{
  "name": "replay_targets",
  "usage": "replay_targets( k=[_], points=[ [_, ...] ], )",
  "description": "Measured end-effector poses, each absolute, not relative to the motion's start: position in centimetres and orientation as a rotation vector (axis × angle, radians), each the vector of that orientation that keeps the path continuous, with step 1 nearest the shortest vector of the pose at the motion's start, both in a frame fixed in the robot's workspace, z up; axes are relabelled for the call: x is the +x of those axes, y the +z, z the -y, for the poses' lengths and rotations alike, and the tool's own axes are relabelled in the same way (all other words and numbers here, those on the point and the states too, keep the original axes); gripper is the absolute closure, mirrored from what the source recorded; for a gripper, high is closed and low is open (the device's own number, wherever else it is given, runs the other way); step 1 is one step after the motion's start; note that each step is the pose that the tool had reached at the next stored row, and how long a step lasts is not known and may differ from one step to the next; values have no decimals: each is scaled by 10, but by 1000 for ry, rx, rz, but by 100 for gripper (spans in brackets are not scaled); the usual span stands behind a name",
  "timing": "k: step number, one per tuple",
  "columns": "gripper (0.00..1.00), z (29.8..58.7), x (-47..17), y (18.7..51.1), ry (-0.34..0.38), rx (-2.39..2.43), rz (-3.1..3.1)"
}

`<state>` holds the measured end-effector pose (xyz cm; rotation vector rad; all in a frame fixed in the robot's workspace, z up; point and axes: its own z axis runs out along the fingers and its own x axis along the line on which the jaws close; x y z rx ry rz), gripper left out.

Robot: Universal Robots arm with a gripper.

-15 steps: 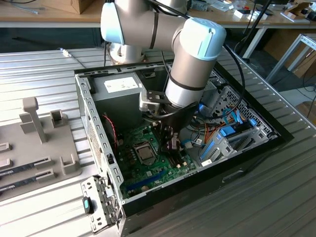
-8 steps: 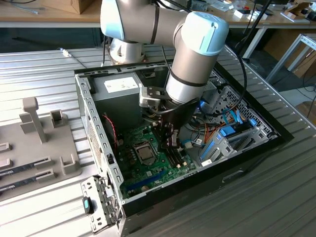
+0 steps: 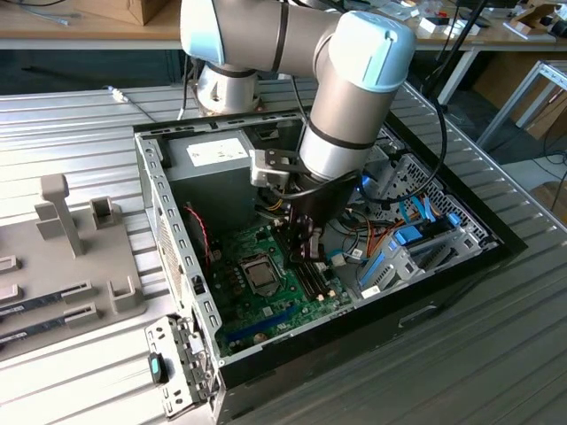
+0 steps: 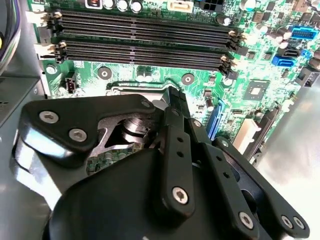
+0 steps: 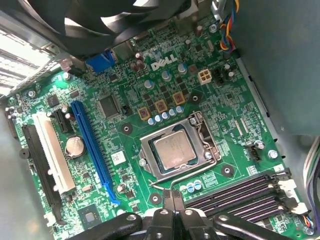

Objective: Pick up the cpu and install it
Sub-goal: 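Install the second cpu locking lever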

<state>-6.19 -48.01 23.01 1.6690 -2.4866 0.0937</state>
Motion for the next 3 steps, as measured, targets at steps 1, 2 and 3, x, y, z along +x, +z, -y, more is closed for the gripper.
replay_targets(
  k=[1,2,3],
  points=[
    [89,480,-62,230,93,1669,2487],
    [89,480,-62,230,92,1670,2487],
    [89,480,-62,230,90,1670,2488]
  ],
)
